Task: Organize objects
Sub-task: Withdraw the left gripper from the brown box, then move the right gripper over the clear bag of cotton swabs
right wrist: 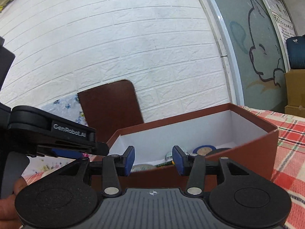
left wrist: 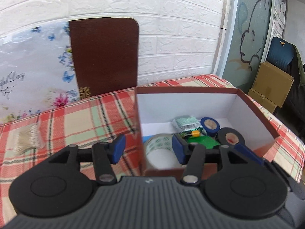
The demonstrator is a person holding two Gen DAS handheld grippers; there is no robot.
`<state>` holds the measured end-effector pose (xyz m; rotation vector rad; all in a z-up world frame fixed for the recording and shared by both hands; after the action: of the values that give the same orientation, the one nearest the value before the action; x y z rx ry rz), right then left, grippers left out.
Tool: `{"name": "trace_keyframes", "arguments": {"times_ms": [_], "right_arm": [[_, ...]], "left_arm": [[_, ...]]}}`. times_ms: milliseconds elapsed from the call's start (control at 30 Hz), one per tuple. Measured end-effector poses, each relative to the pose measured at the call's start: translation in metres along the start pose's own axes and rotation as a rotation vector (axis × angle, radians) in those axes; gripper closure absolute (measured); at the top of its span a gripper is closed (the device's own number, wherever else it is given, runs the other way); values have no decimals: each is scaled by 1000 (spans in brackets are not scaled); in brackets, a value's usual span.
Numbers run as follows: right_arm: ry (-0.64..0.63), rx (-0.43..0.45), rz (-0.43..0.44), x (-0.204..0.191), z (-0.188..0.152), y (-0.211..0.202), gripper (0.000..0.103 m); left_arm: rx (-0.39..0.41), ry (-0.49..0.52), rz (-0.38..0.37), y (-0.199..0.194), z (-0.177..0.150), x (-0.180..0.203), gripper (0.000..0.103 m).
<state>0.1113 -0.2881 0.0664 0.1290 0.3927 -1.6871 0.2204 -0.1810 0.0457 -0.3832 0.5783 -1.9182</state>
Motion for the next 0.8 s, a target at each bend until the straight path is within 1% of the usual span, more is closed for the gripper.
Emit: {"name": "trace_keyframes", "arguments": {"times_ms": [33,100,167,233,300,433,567,667,733,767,800], "right_arm": [[-6,-13,4,-2,-5,2,54],[-22,-46,24,-10,-16,-7,54],[-50,-117,48,-22,-36,-6,54],[-57,-195,80,-35,-56,-4,54],[-60,-272,92,-44,-75,0,54],[-74,-380,111,-61,-104,1,54],[-147,-435,127,-78,-122,-3,54],[-218,-448,137,-94,-131,-4,51],[-254,-452,143,-104,-136,-6,46],[-269,-455,148,-110,-138,-6,46],[-288,-456,151,-115,-140,-6,44]], "left_arm": [[0,1,21,-5,-6,-6,46],[-12,-4,55,-14,-19,-20,46],[-31,-27,78,-20,-34,-37,45],[-67,-49,114,-22,-51,-56,45],[-107,-65,153,-25,-70,-75,45],[-151,-98,213,-32,-102,-113,45],[-179,-137,262,-36,-128,-147,45],[-193,-141,302,-38,-143,-171,44],[-196,-155,320,-39,-152,-186,41],[-186,-161,325,-41,-155,-193,37],[-178,-160,337,-43,-157,-200,35]]}}
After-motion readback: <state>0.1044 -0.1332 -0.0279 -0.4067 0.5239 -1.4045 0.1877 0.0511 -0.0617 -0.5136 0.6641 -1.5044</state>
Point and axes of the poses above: each gripper's, at about its wrist camera, not at the fingertips, and y roughly the way its jaws point, x to its right, z to its top, the point moved 9 cm from there along y, roughly the way its jaws point, and after that the axes turned 3 degrees about y, right-handed, at the moved point
